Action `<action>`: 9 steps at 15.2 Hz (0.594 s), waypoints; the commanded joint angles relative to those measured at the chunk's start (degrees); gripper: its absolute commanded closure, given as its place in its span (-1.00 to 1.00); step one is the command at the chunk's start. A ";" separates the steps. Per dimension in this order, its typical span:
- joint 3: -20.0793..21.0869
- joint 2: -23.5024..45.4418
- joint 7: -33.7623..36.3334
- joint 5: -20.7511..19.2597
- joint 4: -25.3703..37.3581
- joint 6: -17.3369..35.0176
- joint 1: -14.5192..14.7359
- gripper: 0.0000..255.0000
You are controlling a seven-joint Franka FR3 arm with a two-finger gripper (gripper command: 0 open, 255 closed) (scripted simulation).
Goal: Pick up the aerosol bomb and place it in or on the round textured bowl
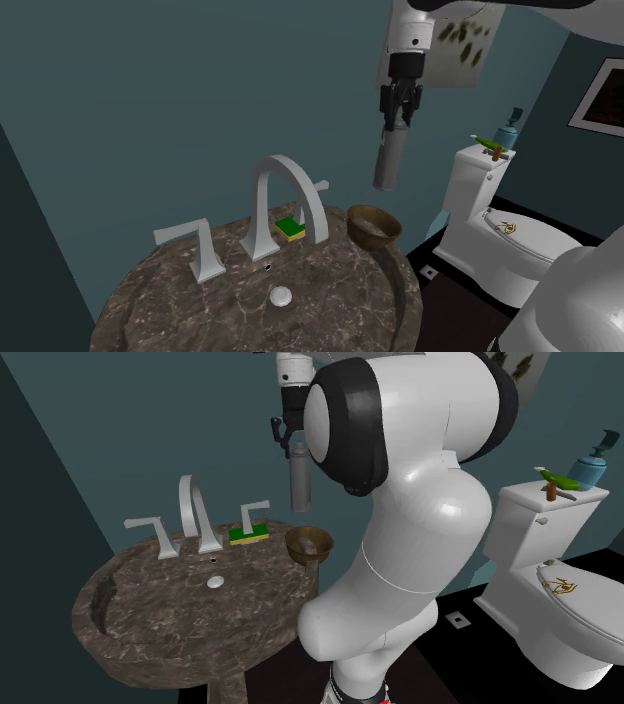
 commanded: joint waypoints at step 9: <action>-0.76 0.41 -1.23 -0.40 -4.71 5.13 -0.46 1.00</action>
